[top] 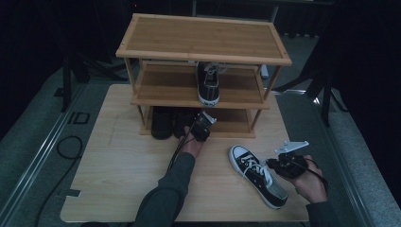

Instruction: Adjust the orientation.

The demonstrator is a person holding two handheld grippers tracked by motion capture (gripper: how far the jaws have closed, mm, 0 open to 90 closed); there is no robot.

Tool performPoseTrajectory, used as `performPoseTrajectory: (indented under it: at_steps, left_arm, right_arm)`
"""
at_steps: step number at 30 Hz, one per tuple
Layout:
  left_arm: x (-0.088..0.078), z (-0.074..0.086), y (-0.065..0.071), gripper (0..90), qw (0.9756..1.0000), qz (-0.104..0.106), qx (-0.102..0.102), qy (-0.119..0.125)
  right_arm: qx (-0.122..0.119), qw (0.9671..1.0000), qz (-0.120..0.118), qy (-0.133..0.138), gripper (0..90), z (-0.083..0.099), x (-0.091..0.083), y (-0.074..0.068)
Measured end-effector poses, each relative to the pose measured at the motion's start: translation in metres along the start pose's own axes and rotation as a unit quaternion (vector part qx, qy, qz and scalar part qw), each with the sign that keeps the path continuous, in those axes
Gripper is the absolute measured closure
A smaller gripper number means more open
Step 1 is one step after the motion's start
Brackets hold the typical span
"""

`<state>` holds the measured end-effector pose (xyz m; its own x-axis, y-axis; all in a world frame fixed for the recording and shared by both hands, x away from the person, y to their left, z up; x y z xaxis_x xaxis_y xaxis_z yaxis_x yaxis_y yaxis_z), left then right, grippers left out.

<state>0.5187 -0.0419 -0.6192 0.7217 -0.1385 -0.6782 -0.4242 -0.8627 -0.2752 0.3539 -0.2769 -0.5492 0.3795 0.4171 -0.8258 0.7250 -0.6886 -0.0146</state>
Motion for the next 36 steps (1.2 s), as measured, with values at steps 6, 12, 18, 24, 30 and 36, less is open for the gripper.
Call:
performPoseTrajectory:
  at_steps: [6,12,18,24,30,36]
  left_arm:
    - [0.0,0.0,0.0,90.0,1.0,-0.001,0.0,0.0]
    - [0.0,0.0,0.0,90.0,1.0,0.001,0.0,0.0]
    - [0.0,0.0,0.0,89.9,1.0,-0.001,-0.001,-0.001]
    - [0.0,0.0,0.0,90.0,1.0,-0.001,-0.001,0.0]
    - [0.0,0.0,0.0,90.0,1.0,-0.001,-0.002,0.0]
    - [0.0,0.0,0.0,90.0,1.0,-0.001,0.0,0.0]
  right_arm:
    - [-0.003,0.9998,-0.01,-0.014,79.2,0.013,-0.003,-0.009]
    - [0.001,0.9998,-0.015,-0.009,78.2,0.017,-0.004,-0.015]
    - [-0.001,0.9998,-0.019,-0.003,75.6,0.018,-0.012,-0.021]
    - [0.001,0.9994,-0.033,-0.003,73.1,0.024,-0.014,-0.026]
    - [-0.006,0.9994,-0.033,-0.009,70.8,0.026,-0.014,-0.032]
    - [-0.012,0.9991,0.013,-0.04,82.5,0.027,-0.002,-0.022]
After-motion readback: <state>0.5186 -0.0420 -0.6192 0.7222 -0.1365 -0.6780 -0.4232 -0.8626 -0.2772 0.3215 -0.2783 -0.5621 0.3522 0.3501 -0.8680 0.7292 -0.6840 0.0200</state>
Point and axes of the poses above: each handheld gripper's, and its own axes: x roughly forward along the jaws, z roughly out of its underside, y roughly to its right, the point moved 10 cm from there along x, roughly forward along the jaws, and after that the axes turned 7 degrees about -z, right-handed, at the moved point
